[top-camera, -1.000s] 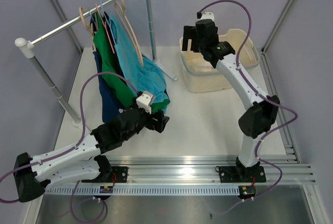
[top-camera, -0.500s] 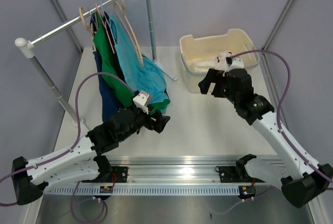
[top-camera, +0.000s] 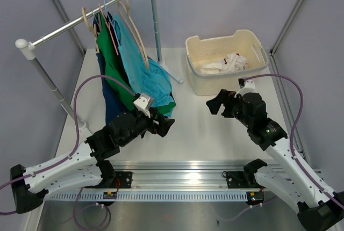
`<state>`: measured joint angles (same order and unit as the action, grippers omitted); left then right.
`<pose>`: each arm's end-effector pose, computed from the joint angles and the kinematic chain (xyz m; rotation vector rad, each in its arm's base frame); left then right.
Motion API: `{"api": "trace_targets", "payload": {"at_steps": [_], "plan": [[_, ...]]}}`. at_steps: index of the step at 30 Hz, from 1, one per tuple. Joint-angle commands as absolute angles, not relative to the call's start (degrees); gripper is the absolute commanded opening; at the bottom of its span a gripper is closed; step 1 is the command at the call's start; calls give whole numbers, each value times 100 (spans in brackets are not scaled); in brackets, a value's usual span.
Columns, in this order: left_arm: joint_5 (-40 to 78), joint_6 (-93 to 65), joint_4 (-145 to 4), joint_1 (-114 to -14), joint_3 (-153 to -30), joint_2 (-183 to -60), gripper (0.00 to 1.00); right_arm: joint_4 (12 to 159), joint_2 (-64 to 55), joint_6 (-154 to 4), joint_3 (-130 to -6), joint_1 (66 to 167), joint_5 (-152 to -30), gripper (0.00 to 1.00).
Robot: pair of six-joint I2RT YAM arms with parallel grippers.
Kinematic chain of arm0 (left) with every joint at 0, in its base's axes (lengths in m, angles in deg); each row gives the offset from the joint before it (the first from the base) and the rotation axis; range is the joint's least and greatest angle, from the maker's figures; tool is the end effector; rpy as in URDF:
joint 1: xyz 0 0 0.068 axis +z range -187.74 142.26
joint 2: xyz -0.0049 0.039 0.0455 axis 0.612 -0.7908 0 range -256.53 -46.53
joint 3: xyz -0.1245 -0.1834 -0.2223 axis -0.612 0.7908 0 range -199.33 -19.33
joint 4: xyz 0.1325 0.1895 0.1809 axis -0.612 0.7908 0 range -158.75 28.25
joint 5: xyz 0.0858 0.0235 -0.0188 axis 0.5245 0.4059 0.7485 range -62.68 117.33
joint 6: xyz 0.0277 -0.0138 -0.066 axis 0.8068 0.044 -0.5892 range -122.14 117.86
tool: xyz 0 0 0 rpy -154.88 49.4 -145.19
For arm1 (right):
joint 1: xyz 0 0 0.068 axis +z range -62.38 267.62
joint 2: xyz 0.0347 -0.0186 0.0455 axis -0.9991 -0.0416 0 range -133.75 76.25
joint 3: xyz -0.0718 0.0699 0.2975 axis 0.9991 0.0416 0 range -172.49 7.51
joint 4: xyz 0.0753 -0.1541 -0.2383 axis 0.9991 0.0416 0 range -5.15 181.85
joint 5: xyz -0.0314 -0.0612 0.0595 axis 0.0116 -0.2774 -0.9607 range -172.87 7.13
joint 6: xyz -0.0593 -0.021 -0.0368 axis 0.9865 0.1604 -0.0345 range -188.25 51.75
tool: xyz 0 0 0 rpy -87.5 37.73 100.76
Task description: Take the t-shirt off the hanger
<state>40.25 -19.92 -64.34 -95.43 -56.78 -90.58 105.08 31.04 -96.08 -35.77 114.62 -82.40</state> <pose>0.1260 -0.1742 0.3285 0.4596 1.7616 -0.7521 0.1872 0.0949 0.3307 0.0202 2.0093 0.6150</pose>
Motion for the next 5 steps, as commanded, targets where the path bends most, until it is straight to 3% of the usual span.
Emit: {"api": "trace_targets", "payload": {"at_steps": [1,5], "plan": [[4077,-1919,-6681,-9557,-5659,-8995,99,10068,3221,-9707,-3529,11495,-8156,99],[4095,-1919,-6681,-9557,-5651,-8977,99,10120,3134,-9734,-3590,11495,-8121,100]]}}
